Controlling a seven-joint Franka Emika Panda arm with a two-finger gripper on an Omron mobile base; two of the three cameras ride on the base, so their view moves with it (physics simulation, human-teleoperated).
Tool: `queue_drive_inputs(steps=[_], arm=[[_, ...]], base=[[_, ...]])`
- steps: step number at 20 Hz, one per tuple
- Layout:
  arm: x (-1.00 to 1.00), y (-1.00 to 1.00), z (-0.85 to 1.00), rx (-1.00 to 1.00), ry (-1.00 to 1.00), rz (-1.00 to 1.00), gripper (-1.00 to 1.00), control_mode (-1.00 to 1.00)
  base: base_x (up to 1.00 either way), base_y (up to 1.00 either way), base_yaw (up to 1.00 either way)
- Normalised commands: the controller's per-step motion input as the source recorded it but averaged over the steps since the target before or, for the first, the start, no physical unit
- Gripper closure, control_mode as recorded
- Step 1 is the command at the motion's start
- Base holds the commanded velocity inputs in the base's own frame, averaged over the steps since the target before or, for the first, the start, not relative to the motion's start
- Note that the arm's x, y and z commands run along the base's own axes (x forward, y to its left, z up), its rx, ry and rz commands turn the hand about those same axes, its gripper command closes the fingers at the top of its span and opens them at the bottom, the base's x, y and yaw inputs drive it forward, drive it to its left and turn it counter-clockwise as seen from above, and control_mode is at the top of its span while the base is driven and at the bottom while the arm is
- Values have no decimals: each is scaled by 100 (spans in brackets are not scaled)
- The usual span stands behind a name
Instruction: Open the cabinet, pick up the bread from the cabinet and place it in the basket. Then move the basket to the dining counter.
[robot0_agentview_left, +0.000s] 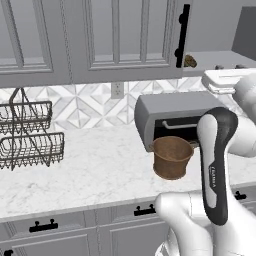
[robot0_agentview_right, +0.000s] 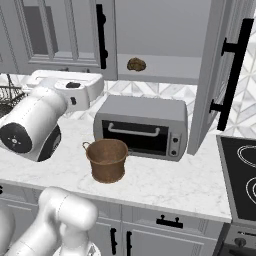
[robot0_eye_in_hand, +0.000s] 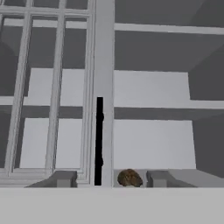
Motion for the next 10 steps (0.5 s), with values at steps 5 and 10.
queue_drive_inputs(steps=[5, 10], arm=[[10, -8, 33, 11, 10, 2, -100, -100], [35, 1, 15, 0, 9, 7, -100, -100]], base=[[0, 0, 0], [0, 0, 0]])
